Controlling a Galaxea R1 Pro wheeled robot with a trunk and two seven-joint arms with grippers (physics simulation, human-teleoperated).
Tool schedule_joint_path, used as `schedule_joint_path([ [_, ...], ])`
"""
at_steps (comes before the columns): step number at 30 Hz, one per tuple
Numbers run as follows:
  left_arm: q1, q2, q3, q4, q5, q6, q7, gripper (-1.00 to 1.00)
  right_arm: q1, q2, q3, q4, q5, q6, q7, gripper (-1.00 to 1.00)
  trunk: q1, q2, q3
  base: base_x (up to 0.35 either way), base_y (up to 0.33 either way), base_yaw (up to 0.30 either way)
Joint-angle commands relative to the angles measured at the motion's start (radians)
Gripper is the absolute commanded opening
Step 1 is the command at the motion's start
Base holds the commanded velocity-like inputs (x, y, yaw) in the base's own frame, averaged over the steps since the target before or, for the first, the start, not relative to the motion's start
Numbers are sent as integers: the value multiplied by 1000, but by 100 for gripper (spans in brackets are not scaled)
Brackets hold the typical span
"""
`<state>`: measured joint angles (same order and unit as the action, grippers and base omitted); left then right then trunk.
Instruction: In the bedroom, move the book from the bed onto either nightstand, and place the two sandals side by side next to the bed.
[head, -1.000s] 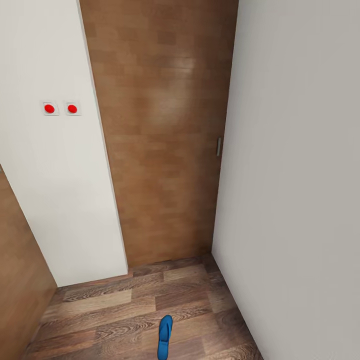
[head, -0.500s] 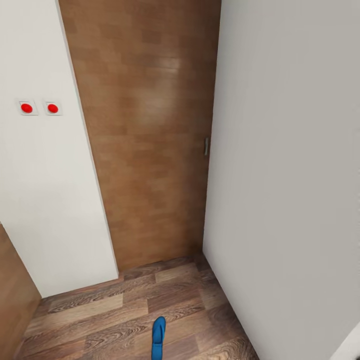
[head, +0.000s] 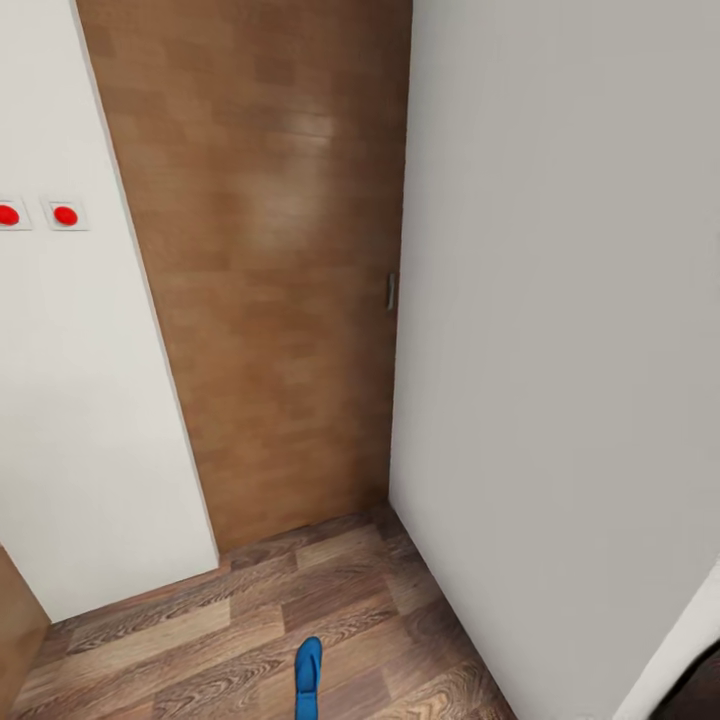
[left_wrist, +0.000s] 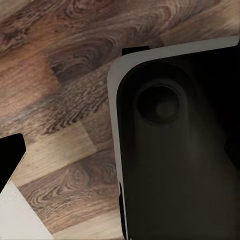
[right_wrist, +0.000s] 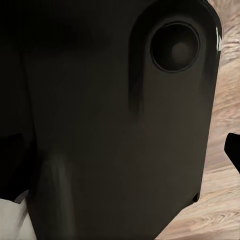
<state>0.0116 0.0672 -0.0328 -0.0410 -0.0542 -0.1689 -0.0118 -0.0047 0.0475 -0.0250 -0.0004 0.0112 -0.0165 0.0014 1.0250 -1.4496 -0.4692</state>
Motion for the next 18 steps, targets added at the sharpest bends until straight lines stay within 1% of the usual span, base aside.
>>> schedule_joint_path([
  [1, 1, 0, -2, -2, -6, -1, -1, 100, 0, 0, -3, 0, 1, -1, 0, 100, 0, 0, -1, 0, 138, -176],
  [18, 1, 2, -2, -2, -5, -2, -1, 100, 0, 3, -1, 0, 1, -1, 0, 100, 0, 0, -1, 0, 151, -171],
])
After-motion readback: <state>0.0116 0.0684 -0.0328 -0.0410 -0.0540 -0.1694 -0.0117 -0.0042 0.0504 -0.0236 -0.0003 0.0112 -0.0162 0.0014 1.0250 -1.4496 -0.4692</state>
